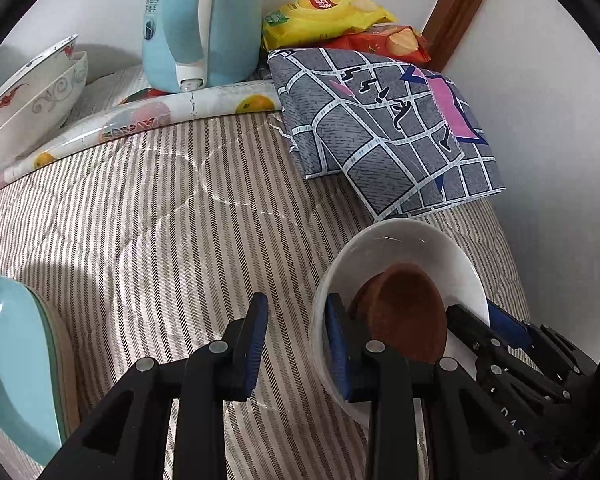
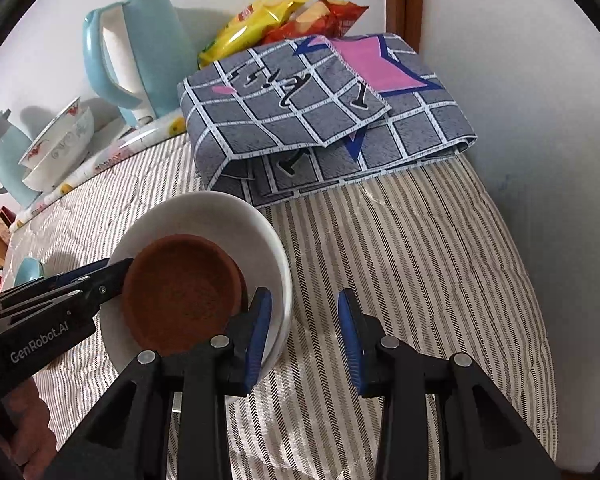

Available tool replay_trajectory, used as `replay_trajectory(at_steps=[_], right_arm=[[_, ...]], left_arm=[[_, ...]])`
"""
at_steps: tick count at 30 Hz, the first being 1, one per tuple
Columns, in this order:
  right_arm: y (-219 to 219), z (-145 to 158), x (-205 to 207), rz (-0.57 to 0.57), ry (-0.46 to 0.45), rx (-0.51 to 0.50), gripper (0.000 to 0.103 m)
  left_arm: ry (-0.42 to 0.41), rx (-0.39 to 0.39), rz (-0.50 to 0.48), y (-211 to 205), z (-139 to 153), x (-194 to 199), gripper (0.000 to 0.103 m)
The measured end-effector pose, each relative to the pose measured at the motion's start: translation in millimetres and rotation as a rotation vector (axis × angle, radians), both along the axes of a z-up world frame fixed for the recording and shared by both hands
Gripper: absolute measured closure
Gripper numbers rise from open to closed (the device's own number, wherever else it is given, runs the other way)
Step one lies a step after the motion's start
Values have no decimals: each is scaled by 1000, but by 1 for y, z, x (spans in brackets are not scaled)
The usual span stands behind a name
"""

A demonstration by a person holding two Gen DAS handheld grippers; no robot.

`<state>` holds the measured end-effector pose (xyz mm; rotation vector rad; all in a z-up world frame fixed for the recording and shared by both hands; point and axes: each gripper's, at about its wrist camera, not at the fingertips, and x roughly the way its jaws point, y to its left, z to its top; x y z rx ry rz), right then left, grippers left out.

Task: Organize plates and bowls
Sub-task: 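Move both grippers to the white bowl rim and close them on it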

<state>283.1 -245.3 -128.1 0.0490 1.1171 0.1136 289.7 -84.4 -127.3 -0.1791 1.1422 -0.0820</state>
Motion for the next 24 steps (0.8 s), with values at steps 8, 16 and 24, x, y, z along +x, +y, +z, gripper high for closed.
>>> replay_trajectory(at_steps=[8,16,24], right_arm=[[6,-7,5,20,12,-51,65],[1,-11,7,-1,8,-64,54],[-3,-12,9,-2,19,-43,52]], left_arm=[[21,34,-5,-6,-9,7,75],[4,13,-12,-5,-11,8,75],[15,14,-24,-4,-12,11,75]])
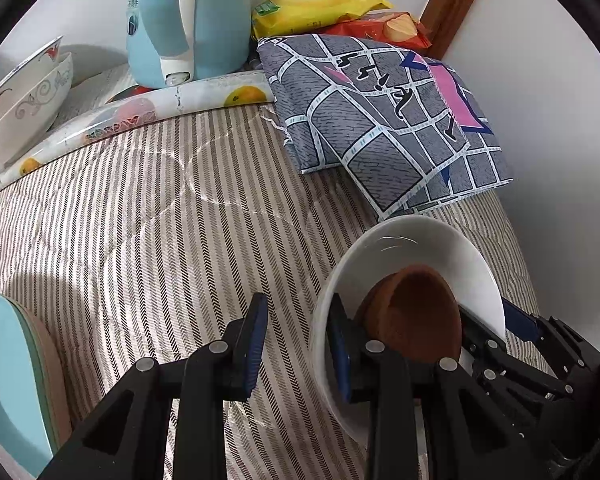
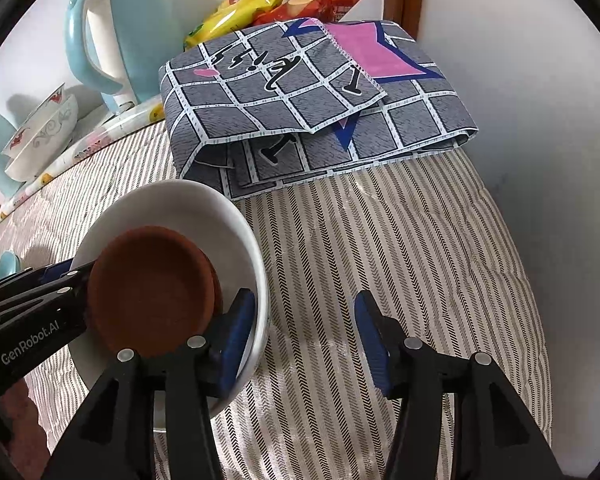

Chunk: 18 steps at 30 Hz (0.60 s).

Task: Organize plates and bowls
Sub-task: 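Move both grippers to the white bowl rim and close them on it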

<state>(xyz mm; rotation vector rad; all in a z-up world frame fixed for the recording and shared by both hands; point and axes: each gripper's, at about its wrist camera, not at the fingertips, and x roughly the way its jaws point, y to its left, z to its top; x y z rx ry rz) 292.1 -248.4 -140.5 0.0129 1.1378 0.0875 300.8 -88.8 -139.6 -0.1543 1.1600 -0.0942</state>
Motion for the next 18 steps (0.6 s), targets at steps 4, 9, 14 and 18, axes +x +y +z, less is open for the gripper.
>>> replay_trajectory(at_steps=[4,9,14,18], right_arm=[[-2,0,-1,-5,-3,19,52],[-3,0,-3,-2,-8,56,64],[4,3,-5,20,-22,102,87],[10,4,-5,7,-36,86,91]], left_arm=[[2,2,-7,-1,0,1,78],[-16,-17,-11,-1,-1,0,83],[-41,-23,-22,-6,0,-3,96],[-56,-29,-17,-6,0,-4,95]])
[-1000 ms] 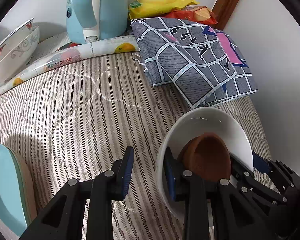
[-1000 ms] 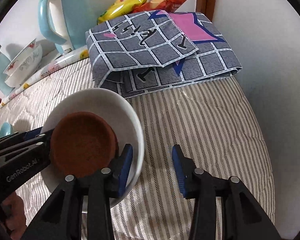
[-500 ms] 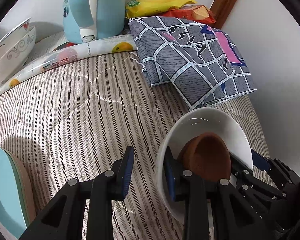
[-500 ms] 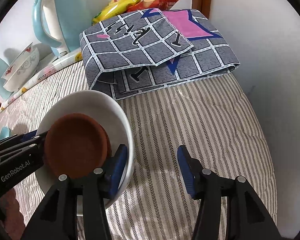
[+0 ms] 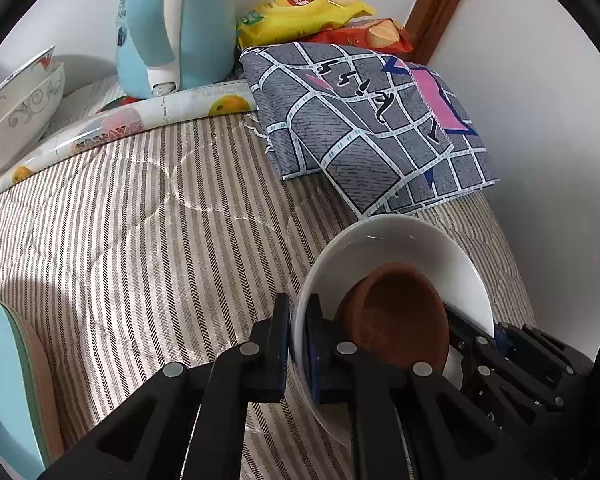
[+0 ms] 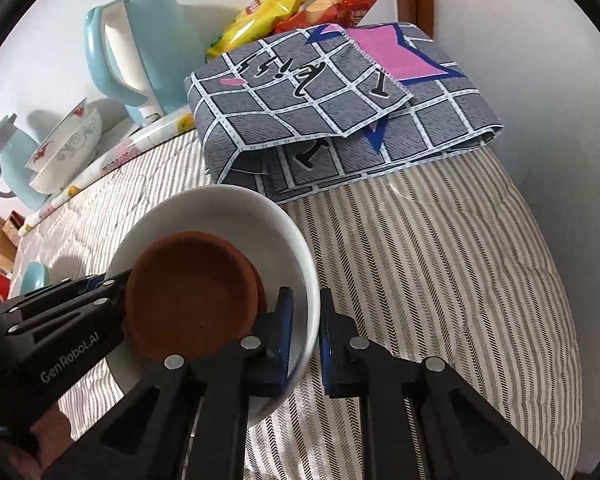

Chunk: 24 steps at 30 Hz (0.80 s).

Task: Organize plates and bowls
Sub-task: 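Move both grippers to the white bowl rim and close them on it, then lift the white bowl with both grippers and carry it toward the plate stack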

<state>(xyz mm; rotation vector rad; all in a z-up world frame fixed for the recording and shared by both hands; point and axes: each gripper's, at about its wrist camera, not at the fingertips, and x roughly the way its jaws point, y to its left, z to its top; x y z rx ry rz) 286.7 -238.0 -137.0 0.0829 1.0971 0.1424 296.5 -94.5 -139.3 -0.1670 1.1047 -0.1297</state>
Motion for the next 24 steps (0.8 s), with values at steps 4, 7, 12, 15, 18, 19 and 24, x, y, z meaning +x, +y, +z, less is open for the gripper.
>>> replay_trajectory(at_steps=[4,7,12,15,18,19,24], right_arm=[[1,2,-4,-5,1,-9,91],[-1,2,-6,-17,5,2,92],[1,2,-8,-27,8,7,92],[1,3,-12,-34,9,11,93],[0,6,-19,-40,4,9,93],[0,8,-21,-41,2,6,93],[-4,15,-32,-50,-8,4,93]], left_arm=[[-10,-10,3,1,1,-3,95],[-11,-16,12,1,3,-7,95],[-6,-20,14,3,4,-12,95],[-9,-17,9,2,5,-17,95],[-14,-22,8,1,8,-22,95],[-14,-23,7,1,8,-24,95],[-19,-22,0,-2,13,-33,95]])
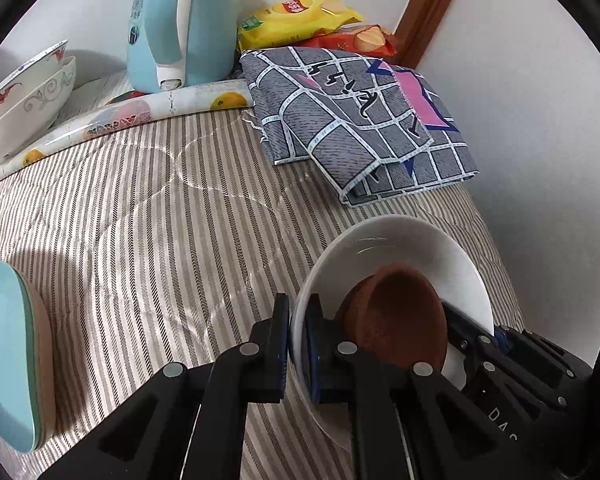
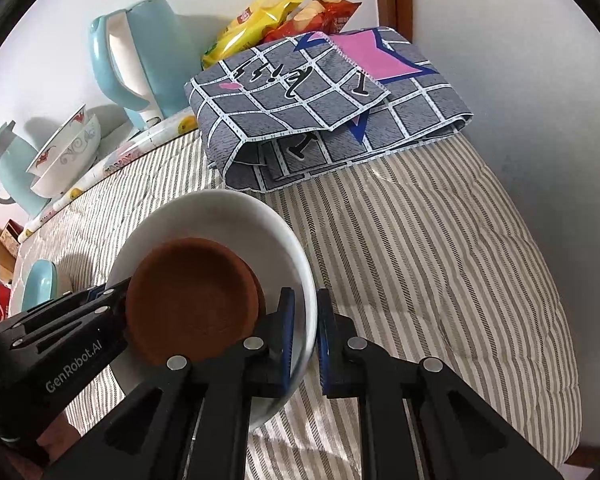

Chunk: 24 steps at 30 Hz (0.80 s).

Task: Organize plates and bowls
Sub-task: 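Lift the white bowl with both grippers and carry it toward the plate stack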

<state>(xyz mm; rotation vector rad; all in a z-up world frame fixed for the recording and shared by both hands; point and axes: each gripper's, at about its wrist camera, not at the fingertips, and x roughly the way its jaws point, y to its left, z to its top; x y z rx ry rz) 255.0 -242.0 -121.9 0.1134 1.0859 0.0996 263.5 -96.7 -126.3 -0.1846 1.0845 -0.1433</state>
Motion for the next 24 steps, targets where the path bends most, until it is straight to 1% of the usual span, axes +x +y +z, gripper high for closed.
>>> replay_trajectory(at_steps=[11,17,24], right_arm=[[1,22,-17,-6,-37,7,93],[9,33,-22,2,-58,-6,93],[18,47,-24,9,-82,1,93]], left_arm=[[-38,-10,-1,4,19,-17,95],[-53,-12,5,10,30,-22,95],[-77,-11,12,20,45,-25,95]])
